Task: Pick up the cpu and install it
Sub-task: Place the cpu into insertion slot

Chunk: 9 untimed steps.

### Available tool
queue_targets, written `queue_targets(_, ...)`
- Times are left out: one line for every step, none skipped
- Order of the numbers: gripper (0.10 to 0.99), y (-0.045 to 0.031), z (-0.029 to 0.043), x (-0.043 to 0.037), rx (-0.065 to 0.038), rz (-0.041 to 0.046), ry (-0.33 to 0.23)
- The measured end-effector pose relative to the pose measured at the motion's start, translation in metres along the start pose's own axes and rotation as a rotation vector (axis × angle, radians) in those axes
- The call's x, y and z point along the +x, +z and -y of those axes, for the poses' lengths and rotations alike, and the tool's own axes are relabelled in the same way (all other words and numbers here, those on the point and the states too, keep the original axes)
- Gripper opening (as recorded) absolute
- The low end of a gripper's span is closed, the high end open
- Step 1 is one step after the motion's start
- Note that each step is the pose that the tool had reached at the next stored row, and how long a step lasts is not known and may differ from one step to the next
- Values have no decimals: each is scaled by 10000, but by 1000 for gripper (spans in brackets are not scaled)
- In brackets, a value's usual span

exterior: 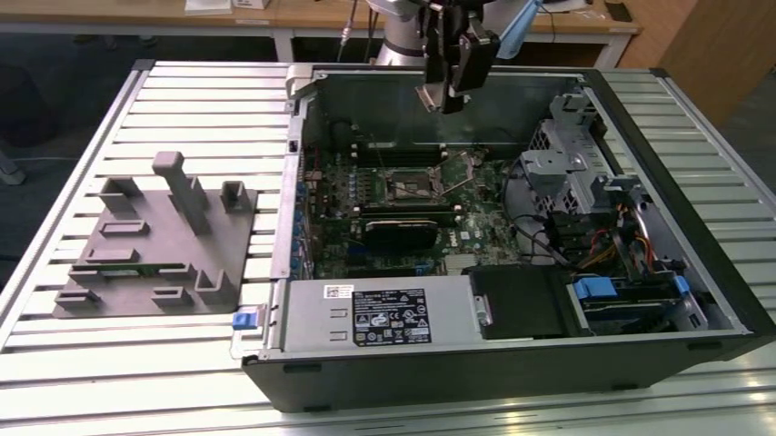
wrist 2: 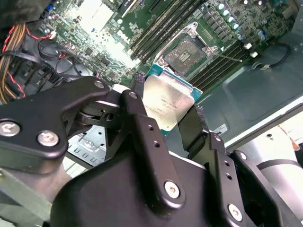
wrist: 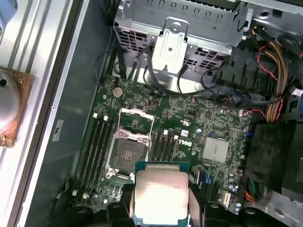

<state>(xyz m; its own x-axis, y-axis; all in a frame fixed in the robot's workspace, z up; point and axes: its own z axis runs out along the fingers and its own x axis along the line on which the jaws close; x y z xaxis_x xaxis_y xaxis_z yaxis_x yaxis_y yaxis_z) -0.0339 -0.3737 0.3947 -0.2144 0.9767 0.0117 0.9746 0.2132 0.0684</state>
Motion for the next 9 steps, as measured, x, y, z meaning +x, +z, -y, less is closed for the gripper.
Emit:
queue_targets(545,2,0,0,28,-25,56)
queue_targets(545,3,0,0,65,-44,112)
queue_targets(545,5,0,1,114,-62,168)
queue_targets(545,6,0,0,173,-79,222)
queue_targets(545,7,0,0,236,-94,279)
queue_targets(545,12,0,0,276,-101,347)
queue_targets(545,19,1,1,294,-100,445)
queue_targets(545,29,2,1,298,-94,566)
queue_targets(545,42,2,1,298,-87,710)
